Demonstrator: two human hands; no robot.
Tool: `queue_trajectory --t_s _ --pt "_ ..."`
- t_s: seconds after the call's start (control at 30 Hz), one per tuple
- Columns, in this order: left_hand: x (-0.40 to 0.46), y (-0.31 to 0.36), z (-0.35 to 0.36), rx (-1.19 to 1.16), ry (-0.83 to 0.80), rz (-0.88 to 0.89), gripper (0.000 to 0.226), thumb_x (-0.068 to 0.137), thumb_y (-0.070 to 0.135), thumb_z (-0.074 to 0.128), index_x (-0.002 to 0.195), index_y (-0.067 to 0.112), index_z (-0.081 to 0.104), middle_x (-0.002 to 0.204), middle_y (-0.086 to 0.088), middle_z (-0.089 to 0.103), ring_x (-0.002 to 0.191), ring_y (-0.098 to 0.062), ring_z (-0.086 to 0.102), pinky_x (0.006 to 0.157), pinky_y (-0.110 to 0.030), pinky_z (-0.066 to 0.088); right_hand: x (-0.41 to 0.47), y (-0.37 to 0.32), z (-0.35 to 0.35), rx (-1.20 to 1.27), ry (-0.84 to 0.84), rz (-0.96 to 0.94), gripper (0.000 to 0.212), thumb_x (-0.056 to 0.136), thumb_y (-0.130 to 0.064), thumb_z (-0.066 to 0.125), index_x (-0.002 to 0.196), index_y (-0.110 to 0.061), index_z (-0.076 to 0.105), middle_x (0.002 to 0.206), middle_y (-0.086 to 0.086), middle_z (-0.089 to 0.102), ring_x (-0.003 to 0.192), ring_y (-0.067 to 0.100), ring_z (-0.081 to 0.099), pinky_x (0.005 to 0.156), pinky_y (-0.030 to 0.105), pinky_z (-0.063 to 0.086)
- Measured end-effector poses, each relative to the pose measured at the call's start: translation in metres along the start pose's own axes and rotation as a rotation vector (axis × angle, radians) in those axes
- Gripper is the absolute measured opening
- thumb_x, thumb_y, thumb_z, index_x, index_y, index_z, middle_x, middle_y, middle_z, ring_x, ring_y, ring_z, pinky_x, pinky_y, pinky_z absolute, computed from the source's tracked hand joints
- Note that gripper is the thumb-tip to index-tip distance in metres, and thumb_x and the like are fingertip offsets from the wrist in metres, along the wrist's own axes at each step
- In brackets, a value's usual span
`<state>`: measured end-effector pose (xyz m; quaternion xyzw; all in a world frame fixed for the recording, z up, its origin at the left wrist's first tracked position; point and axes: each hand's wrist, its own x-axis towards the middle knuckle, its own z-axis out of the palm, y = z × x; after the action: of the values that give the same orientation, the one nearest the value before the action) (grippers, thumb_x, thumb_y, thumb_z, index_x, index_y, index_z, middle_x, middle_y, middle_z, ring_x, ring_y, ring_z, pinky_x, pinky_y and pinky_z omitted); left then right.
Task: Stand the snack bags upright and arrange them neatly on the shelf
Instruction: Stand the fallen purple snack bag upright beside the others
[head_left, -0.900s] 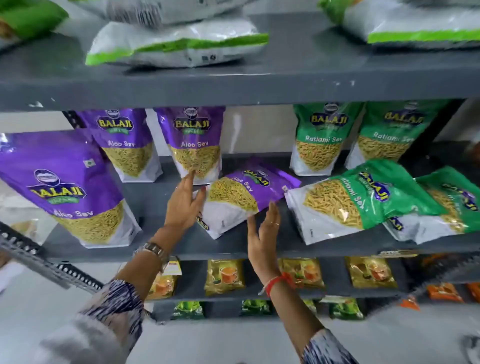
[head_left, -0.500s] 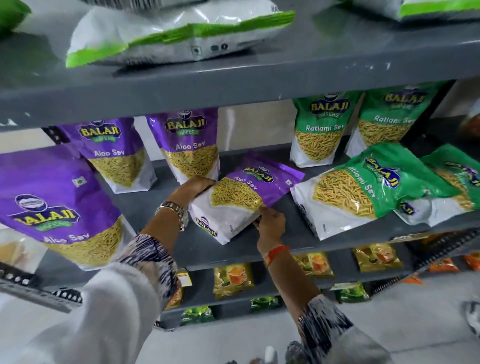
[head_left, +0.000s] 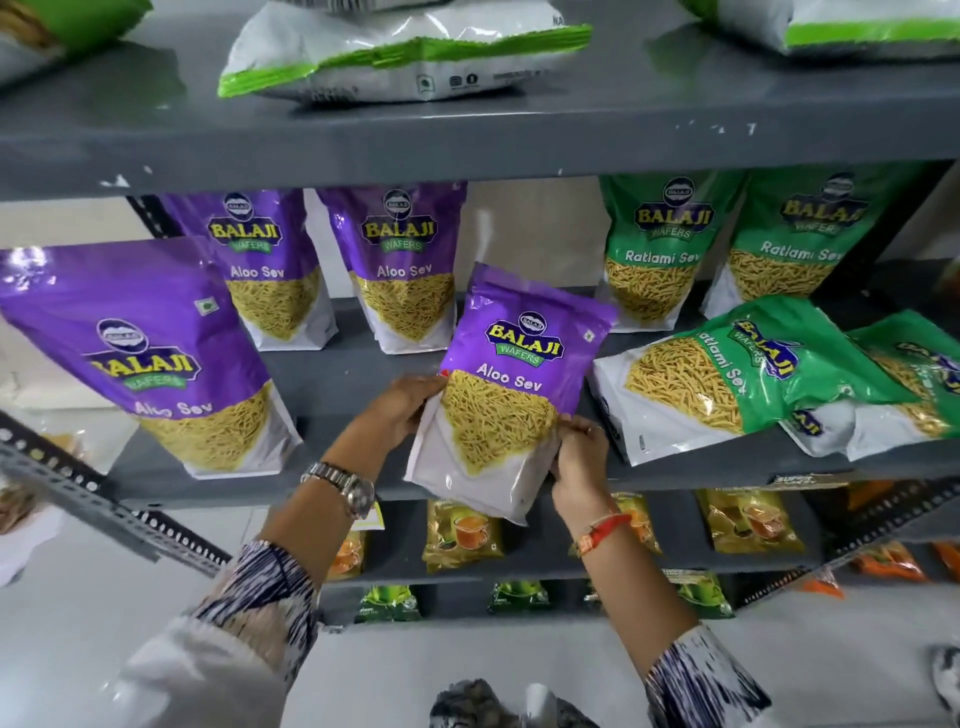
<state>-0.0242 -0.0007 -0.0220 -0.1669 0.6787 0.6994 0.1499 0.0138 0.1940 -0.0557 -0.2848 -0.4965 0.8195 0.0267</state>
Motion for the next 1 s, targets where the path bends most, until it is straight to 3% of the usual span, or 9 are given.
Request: queue_trajectory --t_s 0.1,0.27,0.43,0.53,0.63,0.8,0.9,1.0 --pt "-0.033 -0.01 0.013 -0.028 0.097 0.103 0.014 0.086 0.008 0.054 0.076 0.012 0.063 0.048 0.009 0.067 0.047 -0.004 0.061 0.056 -0.022 0.048 -0.027 -0.015 -0.018 -0.013 -0.018 -0.084 0.026 0.086 0.006 0.046 0.073 -0.016 0.049 0.075 0.003 0.055 0.068 0.015 0.052 0.06 0.027 0.042" --pt "-0.098 -0.018 0.043 -0.072 0.185 0.324 0.021 0.087 0.006 0.052 0.072 0.012 0.064 0.054 0.012 0.069 0.055 -0.004 0.062 0.062 -0.023 0.05 -0.066 -0.044 -0.054 -0.036 -0.109 -0.194 0.022 0.091 -0.003 0.049 0.076 -0.019 0.052 0.075 0.0 0.054 0.067 0.011 0.048 0.059 0.024 0.038" --pt "-0.162 -0.015 0.064 -0.196 0.25 0.492 0.029 0.085 0.005 0.053 0.058 0.014 0.056 0.055 0.005 0.057 0.056 -0.01 0.052 0.055 -0.023 0.04 -0.105 -0.082 -0.081 -0.036 -0.23 -0.223 0.021 0.092 -0.008 0.049 0.075 -0.02 0.052 0.045 -0.013 0.055 0.043 0.001 0.047 0.038 0.014 0.036" --pt "-0.19 -0.015 0.068 -0.239 0.28 0.561 0.035 0.084 0.006 0.054 0.053 0.019 0.06 0.051 0.013 0.059 0.053 -0.004 0.052 0.053 -0.019 0.04 -0.127 -0.097 -0.095 -0.034 -0.346 -0.223 0.019 0.093 -0.01 0.048 0.078 -0.02 0.052 0.044 -0.014 0.058 0.04 0.0 0.048 0.037 0.013 0.036" --pt "-0.208 -0.016 0.068 -0.243 0.308 0.604 0.033 0.085 0.006 0.053 0.055 0.019 0.058 0.049 0.015 0.057 0.05 -0.002 0.05 0.05 -0.016 0.039 -0.139 -0.1 -0.103 -0.038 -0.412 -0.2 0.017 0.094 -0.009 0.046 0.081 -0.019 0.051 0.047 -0.014 0.061 0.043 0.0 0.05 0.037 0.013 0.037" --pt "-0.212 -0.026 0.063 -0.194 0.357 0.608 0.022 0.086 0.009 0.052 0.066 0.013 0.06 0.051 0.014 0.061 0.051 -0.003 0.053 0.051 -0.017 0.044 -0.13 -0.086 -0.095 -0.041 -0.443 -0.171 0.017 0.093 -0.012 0.049 0.079 -0.021 0.051 0.079 0.002 0.061 0.06 0.007 0.057 0.047 0.017 0.046" --pt "-0.197 -0.029 0.054 -0.186 0.429 0.559 0.023 0.087 0.009 0.052 0.067 0.014 0.061 0.053 0.011 0.062 0.051 -0.003 0.053 0.052 -0.018 0.045 -0.114 -0.074 -0.077 -0.078 -0.46 -0.22 0.017 0.093 -0.011 0.049 0.079 -0.02 0.05 0.079 0.002 0.059 0.065 0.009 0.055 0.057 0.022 0.046" --pt "-0.177 -0.028 0.041 -0.194 0.487 0.512 0.021 0.088 0.009 0.053 0.069 0.013 0.061 0.066 -0.002 0.06 0.054 -0.004 0.056 0.055 -0.018 0.047 -0.094 -0.061 -0.053 -0.081 -0.486 -0.251 0.015 0.093 -0.011 0.049 0.081 -0.02 0.05 0.078 -0.002 0.059 0.066 0.004 0.058 0.06 0.019 0.048"
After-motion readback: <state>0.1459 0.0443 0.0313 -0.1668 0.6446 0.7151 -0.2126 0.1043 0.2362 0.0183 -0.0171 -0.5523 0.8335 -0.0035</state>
